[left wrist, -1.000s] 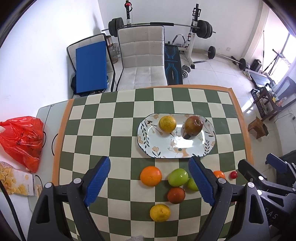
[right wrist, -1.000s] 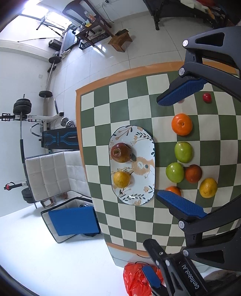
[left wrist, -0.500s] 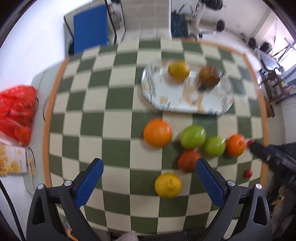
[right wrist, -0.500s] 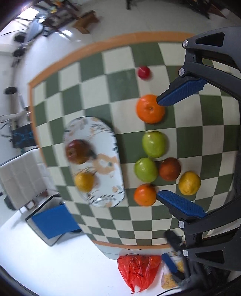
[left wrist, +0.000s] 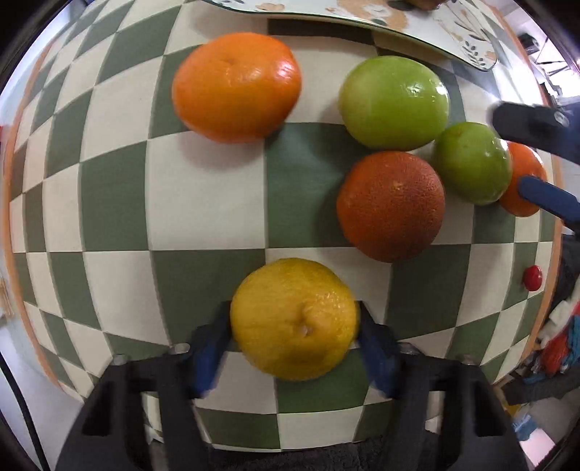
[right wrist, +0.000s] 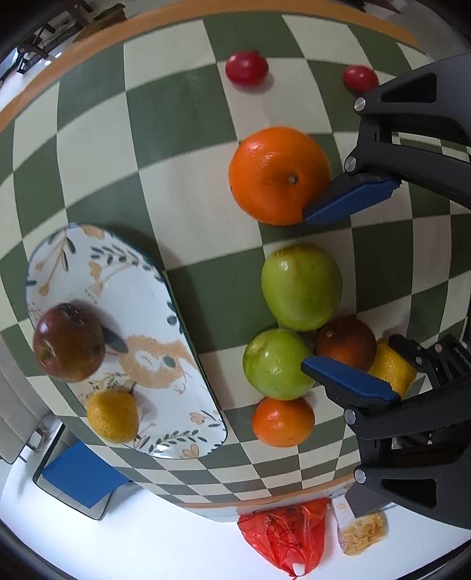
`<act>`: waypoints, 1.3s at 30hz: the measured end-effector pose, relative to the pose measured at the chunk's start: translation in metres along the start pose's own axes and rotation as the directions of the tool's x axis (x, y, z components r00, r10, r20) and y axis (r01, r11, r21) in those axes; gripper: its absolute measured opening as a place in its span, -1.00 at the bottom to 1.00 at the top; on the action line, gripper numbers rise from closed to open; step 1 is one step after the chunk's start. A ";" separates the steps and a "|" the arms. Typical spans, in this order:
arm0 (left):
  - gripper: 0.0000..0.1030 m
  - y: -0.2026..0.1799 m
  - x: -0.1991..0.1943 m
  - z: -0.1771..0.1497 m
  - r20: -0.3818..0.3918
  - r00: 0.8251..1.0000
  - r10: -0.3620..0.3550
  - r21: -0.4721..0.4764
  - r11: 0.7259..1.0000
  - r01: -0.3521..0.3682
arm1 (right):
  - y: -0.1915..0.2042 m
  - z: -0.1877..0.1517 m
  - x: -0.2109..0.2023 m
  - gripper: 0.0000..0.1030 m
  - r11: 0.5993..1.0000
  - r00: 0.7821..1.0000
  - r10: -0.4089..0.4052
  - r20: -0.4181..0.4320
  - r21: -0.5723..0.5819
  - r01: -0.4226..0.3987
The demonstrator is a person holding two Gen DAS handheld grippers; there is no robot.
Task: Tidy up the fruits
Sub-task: 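Grasp a green apple with the right tool while the left tool grasps a yellow lemon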
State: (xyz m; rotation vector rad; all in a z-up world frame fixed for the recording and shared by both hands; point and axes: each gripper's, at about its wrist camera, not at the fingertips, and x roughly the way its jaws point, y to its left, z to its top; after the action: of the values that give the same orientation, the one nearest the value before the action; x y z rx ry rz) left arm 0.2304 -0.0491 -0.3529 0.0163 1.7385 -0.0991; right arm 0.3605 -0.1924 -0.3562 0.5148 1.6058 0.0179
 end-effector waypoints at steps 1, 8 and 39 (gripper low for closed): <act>0.17 0.001 -0.001 -0.001 0.008 1.000 0.009 -0.002 1.000 -0.009 | 0.004 0.002 0.004 0.48 1.000 1.000 -0.008 -0.005 -0.006 0.008; 0.17 0.025 -0.004 -0.007 -0.002 1.000 0.015 -0.064 0.998 -0.015 | 0.016 0.014 0.024 0.33 0.998 0.998 -0.054 -0.016 -0.031 0.053; 0.17 0.010 -0.009 -0.009 0.013 1.000 0.018 -0.014 1.000 -0.018 | 0.006 -0.060 0.034 0.20 0.980 0.989 -0.105 -0.101 -0.179 0.086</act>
State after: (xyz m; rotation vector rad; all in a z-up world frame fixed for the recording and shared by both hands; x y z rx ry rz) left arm 0.2236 -0.0379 -0.3435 0.0213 1.7258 -0.0743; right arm 0.3050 -0.1582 -0.3794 0.3048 1.7170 0.1148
